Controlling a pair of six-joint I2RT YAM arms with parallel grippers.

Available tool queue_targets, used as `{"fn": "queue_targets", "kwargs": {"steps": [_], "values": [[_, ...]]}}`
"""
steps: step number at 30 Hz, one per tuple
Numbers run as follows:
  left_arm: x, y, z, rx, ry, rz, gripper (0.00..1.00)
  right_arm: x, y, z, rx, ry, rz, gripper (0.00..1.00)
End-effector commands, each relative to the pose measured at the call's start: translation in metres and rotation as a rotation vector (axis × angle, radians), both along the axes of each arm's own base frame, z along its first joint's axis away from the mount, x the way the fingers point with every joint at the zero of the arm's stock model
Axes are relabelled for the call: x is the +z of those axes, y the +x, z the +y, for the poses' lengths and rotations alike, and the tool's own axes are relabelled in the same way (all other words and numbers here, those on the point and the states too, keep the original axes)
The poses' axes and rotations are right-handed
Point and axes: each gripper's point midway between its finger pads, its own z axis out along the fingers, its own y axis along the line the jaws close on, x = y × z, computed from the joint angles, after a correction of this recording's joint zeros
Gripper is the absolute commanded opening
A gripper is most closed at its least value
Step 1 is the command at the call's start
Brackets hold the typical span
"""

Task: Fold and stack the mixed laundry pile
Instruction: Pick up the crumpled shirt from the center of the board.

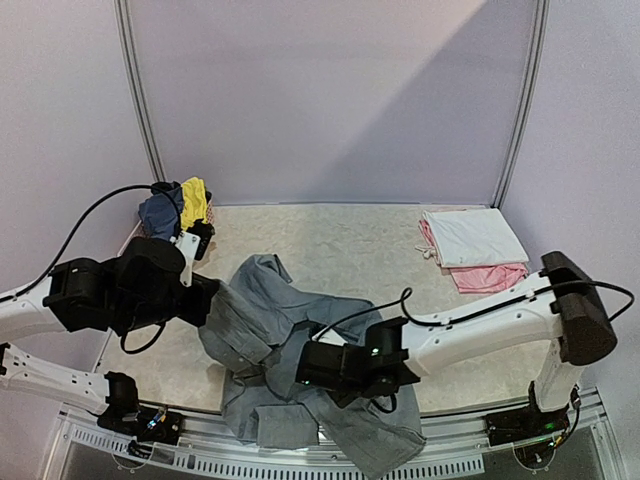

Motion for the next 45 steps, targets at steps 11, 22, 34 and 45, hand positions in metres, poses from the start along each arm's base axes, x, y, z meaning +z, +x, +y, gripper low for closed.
{"fn": "queue_targets", "kwargs": {"steps": [11, 22, 34, 45], "values": [[0.024, 0.026, -0.004, 0.063, 0.044, -0.044, 0.0, 0.08, 0.026, -0.13, -0.178, 0.199, -0.125, 0.17], [0.016, 0.039, -0.015, 0.049, 0.028, -0.015, 0.0, 0.059, 0.018, -0.165, -0.265, 0.254, -0.084, 0.08], [0.07, 0.047, 0.084, 0.369, 0.2, -0.152, 0.0, 0.058, 0.066, -0.226, -0.594, 0.31, -0.145, 0.0], [0.1, 0.039, 0.113, 0.455, 0.202, -0.204, 0.0, 0.052, 0.121, -0.229, -0.627, 0.286, -0.115, 0.3]]}}
